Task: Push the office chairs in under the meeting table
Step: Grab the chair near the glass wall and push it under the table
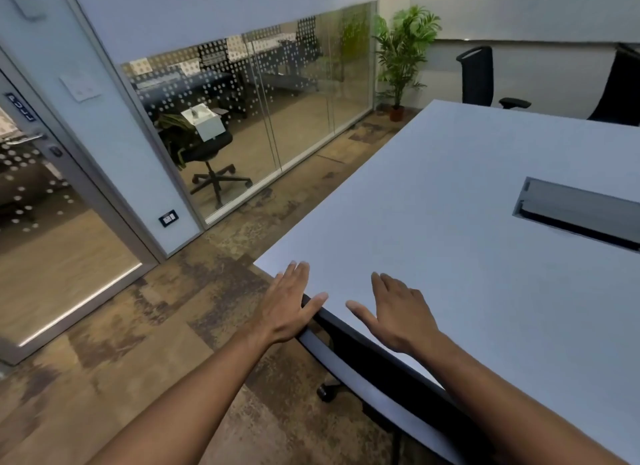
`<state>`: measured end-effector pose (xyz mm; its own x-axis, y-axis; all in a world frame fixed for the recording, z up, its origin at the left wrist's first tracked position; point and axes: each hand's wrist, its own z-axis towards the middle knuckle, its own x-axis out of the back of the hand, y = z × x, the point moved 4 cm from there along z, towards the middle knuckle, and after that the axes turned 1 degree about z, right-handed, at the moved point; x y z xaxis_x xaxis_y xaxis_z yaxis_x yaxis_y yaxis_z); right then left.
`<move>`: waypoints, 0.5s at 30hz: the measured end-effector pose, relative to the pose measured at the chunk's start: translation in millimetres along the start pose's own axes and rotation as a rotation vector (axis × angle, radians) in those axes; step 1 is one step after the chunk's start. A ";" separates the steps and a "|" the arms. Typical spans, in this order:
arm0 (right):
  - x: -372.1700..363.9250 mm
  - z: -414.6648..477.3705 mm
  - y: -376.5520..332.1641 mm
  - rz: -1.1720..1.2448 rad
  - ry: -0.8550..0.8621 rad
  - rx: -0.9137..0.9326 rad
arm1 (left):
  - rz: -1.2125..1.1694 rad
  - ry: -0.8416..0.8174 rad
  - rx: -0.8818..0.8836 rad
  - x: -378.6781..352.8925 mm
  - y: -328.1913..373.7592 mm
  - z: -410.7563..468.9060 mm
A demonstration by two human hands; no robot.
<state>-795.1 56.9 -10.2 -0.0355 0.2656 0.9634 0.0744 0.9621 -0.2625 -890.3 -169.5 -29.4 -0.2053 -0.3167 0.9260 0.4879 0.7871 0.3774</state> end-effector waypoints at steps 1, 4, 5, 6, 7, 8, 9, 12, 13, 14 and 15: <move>1.3 15.1 -7.3 -0.011 -0.014 -0.003 | 0.000 0.007 0.003 4.5 -11.9 5.1; 1.1 58.5 -36.2 -0.022 -0.028 -0.004 | 0.027 0.049 0.033 22.6 -58.5 16.6; -0.2 73.0 -47.9 -0.027 -0.024 0.000 | 0.043 0.067 0.052 30.5 -76.2 19.1; -1.8 88.2 -59.8 -0.039 -0.020 0.008 | 0.061 0.077 0.069 39.0 -93.6 21.1; -3.1 104.1 -73.1 -0.054 -0.019 0.022 | 0.076 0.084 0.080 47.8 -111.4 23.1; -4.6 120.2 -87.3 -0.067 -0.017 0.037 | 0.091 0.084 0.090 56.4 -129.6 24.2; -6.4 135.6 -100.7 -0.073 -0.014 0.047 | 0.106 0.083 0.104 63.8 -147.1 24.5; -14.2 183.4 -141.5 -0.068 0.019 0.063 | 0.140 0.117 0.167 85.9 -199.4 23.6; -18.0 197.7 -154.9 -0.069 0.025 0.074 | 0.150 0.125 0.182 92.0 -215.9 23.4; -21.7 210.8 -168.3 -0.066 0.029 0.083 | 0.161 0.129 0.194 96.8 -232.5 23.6; -25.8 223.3 -180.4 -0.060 0.030 0.091 | 0.171 0.130 0.205 100.6 -248.1 24.9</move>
<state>-1030.1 -109.6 0.2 -0.0071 0.2062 0.9785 -0.0174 0.9783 -0.2063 -1053.1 -383.5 -30.0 -0.0181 -0.2248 0.9742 0.3219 0.9212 0.2186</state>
